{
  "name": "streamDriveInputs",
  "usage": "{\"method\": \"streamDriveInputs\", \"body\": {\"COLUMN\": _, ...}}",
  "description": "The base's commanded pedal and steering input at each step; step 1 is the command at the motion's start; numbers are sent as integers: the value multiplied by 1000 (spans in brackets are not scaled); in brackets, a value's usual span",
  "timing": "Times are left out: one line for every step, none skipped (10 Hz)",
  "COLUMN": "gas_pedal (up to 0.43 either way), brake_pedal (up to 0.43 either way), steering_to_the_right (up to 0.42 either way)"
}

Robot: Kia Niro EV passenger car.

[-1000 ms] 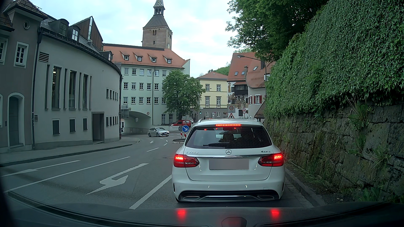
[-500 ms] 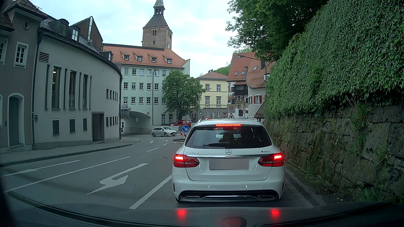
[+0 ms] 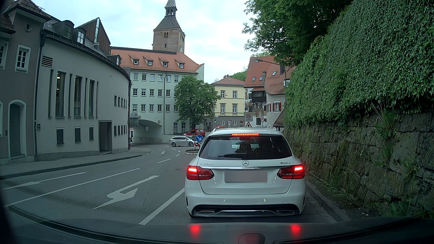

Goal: Follow the waypoints while adhering to traffic rules and regulations

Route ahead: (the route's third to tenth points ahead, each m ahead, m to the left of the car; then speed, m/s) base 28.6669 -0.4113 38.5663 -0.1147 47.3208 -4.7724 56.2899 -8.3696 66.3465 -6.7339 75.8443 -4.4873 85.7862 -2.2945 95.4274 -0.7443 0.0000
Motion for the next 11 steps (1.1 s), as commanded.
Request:
{"method": "streamDriveInputs", "body": {"gas_pedal": 0, "brake_pedal": 201, "steering_to_the_right": 43}}
{"method": "streamDriveInputs", "body": {"gas_pedal": 0, "brake_pedal": 201, "steering_to_the_right": 43}}
{"method": "streamDriveInputs", "body": {"gas_pedal": 0, "brake_pedal": 201, "steering_to_the_right": 43}}
{"method": "streamDriveInputs", "body": {"gas_pedal": 0, "brake_pedal": 201, "steering_to_the_right": 43}}
{"method": "streamDriveInputs", "body": {"gas_pedal": 0, "brake_pedal": 201, "steering_to_the_right": 43}}
{"method": "streamDriveInputs", "body": {"gas_pedal": 0, "brake_pedal": 201, "steering_to_the_right": 43}}
{"method": "streamDriveInputs", "body": {"gas_pedal": 0, "brake_pedal": 201, "steering_to_the_right": 43}}
{"method": "streamDriveInputs", "body": {"gas_pedal": 0, "brake_pedal": 201, "steering_to_the_right": 43}}
{"method": "streamDriveInputs", "body": {"gas_pedal": 0, "brake_pedal": 201, "steering_to_the_right": 43}}
{"method": "streamDriveInputs", "body": {"gas_pedal": 0, "brake_pedal": 201, "steering_to_the_right": 43}}
{"method": "streamDriveInputs", "body": {"gas_pedal": 0, "brake_pedal": 201, "steering_to_the_right": 43}}
